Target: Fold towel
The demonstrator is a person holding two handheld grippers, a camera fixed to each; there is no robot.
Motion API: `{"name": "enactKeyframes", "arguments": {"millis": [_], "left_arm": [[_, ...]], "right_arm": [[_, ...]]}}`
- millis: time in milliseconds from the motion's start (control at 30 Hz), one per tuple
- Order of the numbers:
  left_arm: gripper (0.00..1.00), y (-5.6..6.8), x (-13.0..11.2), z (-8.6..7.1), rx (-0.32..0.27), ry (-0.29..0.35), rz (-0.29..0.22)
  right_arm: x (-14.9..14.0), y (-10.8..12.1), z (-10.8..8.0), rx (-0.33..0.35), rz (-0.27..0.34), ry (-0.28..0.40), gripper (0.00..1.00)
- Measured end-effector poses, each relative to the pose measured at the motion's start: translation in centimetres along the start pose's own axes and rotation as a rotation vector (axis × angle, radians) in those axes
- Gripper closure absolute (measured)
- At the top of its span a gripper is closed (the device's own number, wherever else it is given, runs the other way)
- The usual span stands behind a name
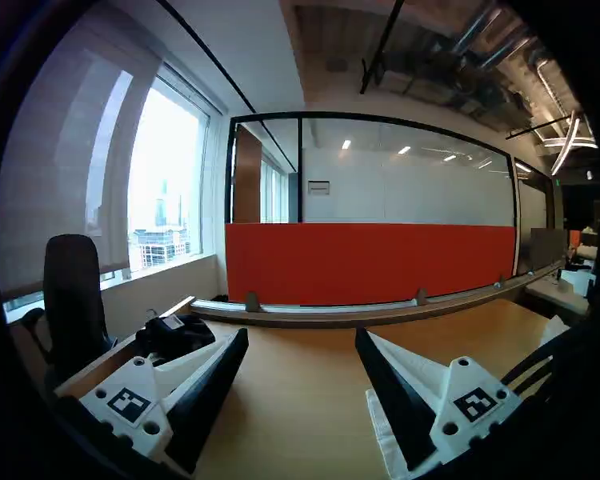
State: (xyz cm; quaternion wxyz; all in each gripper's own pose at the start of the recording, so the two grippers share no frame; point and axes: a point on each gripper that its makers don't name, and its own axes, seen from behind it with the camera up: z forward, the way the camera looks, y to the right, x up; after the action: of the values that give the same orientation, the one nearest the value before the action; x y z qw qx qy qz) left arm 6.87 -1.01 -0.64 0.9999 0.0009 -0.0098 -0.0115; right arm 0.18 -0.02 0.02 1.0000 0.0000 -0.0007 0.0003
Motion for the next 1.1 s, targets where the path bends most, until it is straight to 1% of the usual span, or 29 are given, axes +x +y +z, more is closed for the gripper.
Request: {"name": "enactKeyframes", "arguments": {"millis": [167,267,367,467,567,667,767,967,1100], "left_arm": [[0.01,0.3,1.5,0.1,-0.025,-0.019,0.005],[0.01,1.0,2.0,0.1,-0.057,-0.040,0.025],[0.01,1.4,2.2,0.0,-0.087,-0.057,0.058],[0.01,1.9,2.1,0.0,-0.113,-0.081,0.079],[0.01,2.8,1.6,-0.1,-0.156,-0.108,0.086],[0.01,4.0,0.9,0.0,-0.217,-0.141,0.091],[0.01,4.9,0.4,0.0,-0.256,-0.170,0.096],[0.01,6.4,0.0,0.1,-0.328,-0.205,0.111],[0.01,7.3,-0.2,0.0,-0.371,-0.224,0.130]], "right_arm": [[1.1,-0.4,0.0,0.011,-0.001,-0.015,0.00],[1.6,-1.1,0.0,0.042,-0.013,-0.029,0.00],[1.6,-1.8,0.1,0.081,-0.031,-0.052,0.00],[1.3,-2.3,0.2,0.116,-0.044,-0.084,0.00],[1.1,-3.0,0.1,0.161,-0.052,-0.114,0.00],[0.7,-4.0,-0.1,0.222,-0.065,-0.142,0.00],[0.4,-5.3,-0.4,0.287,-0.072,-0.177,0.00],[0.0,-6.8,-0.8,0.374,-0.095,-0.227,0.00],[-0.3,-7.7,-1.3,0.430,-0.119,-0.253,0.00]]}}
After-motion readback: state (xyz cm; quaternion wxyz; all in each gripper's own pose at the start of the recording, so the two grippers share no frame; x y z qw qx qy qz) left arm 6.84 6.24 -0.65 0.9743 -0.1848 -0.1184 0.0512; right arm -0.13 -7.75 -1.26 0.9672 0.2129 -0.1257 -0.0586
